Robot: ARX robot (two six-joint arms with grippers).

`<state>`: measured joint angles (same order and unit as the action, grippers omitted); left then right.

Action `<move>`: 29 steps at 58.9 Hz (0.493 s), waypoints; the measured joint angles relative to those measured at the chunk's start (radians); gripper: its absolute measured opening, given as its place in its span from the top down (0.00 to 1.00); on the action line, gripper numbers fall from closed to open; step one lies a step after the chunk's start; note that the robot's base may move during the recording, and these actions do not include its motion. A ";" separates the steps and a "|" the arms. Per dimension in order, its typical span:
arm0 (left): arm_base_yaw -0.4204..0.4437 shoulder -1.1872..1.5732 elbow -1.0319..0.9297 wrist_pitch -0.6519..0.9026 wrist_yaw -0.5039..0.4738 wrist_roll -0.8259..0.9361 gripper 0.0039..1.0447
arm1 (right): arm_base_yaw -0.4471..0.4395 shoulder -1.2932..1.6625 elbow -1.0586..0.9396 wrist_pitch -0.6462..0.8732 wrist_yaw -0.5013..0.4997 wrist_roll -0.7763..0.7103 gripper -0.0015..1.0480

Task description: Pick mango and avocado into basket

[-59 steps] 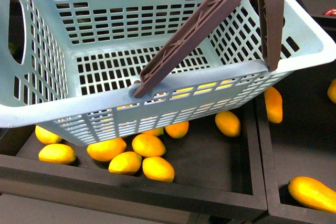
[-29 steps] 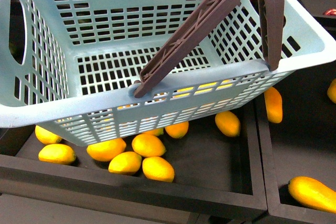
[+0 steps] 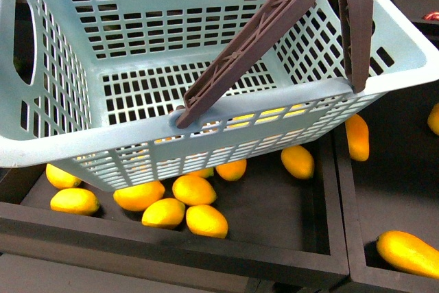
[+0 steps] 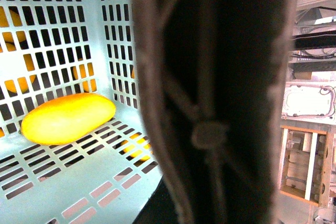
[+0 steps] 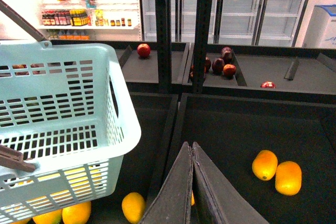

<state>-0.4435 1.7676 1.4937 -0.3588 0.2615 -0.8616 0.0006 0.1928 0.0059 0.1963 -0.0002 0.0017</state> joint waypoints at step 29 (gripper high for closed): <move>0.000 0.001 0.000 0.000 0.001 -0.002 0.96 | 0.000 -0.188 0.000 -0.195 0.000 -0.002 0.71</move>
<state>-0.4431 1.7683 1.4937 -0.3588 0.2623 -0.8639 0.0006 0.0051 0.0063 0.0017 -0.0006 0.0002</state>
